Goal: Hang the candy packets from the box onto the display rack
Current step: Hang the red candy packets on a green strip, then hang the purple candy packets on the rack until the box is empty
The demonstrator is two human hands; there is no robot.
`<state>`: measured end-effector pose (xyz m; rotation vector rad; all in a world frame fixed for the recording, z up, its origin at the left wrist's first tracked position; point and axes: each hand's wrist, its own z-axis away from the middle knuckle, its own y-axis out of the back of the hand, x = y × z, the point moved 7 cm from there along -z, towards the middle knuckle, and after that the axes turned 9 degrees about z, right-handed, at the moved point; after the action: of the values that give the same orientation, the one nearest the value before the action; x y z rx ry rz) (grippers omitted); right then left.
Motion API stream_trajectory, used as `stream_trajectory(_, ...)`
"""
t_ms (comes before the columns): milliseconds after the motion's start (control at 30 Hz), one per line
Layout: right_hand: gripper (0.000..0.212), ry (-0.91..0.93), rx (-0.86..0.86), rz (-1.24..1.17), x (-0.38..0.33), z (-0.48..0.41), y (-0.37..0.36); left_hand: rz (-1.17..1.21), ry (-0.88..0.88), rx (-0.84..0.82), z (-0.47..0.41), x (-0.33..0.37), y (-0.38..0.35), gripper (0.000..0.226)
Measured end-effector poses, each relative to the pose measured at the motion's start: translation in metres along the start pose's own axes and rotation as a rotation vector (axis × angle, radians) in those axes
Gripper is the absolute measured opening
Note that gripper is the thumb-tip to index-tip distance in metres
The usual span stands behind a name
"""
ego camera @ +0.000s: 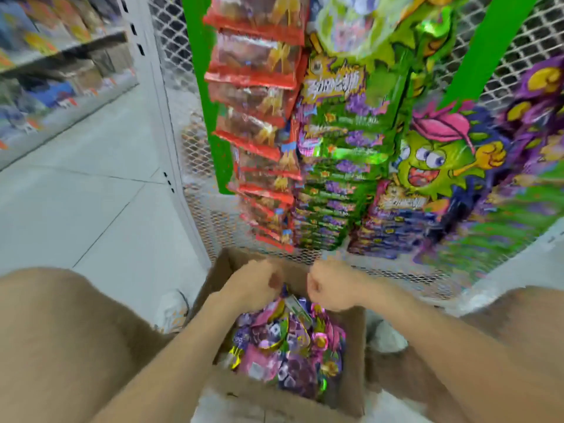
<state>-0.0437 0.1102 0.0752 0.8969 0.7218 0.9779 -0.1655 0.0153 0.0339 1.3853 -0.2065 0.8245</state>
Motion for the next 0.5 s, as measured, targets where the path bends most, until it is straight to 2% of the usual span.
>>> stream_trajectory(67,0.015,-0.003,-0.086,0.101,0.008,-0.006,-0.034,-0.008,0.093,-0.133,-0.005,-0.029,-0.045,0.017)
stream_trajectory(167,0.018,0.025,-0.127,0.241,0.015,-0.013,-0.065,-0.023,0.208,-0.173,-0.013,-0.073,-0.101,0.022)
stream_trajectory(267,0.023,0.02,-0.194,0.262,0.024,-0.026,-0.098,0.006,0.351,-0.189,-0.015,-0.104,-0.149,0.036)
stream_trajectory(300,0.025,0.009,-0.2,0.246,0.028,-0.031,-0.108,0.033,0.389,-0.188,-0.016,-0.109,-0.164,0.048)
stream_trajectory(433,0.03,-0.016,-0.228,0.206,0.039,-0.049,-0.144,0.139,0.53,-0.126,-0.01,-0.126,-0.208,0.12)
stream_trajectory(500,0.029,-0.009,-0.273,0.195,0.045,-0.06,-0.167,0.094,0.549,-0.164,-0.006,-0.129,-0.232,0.141)
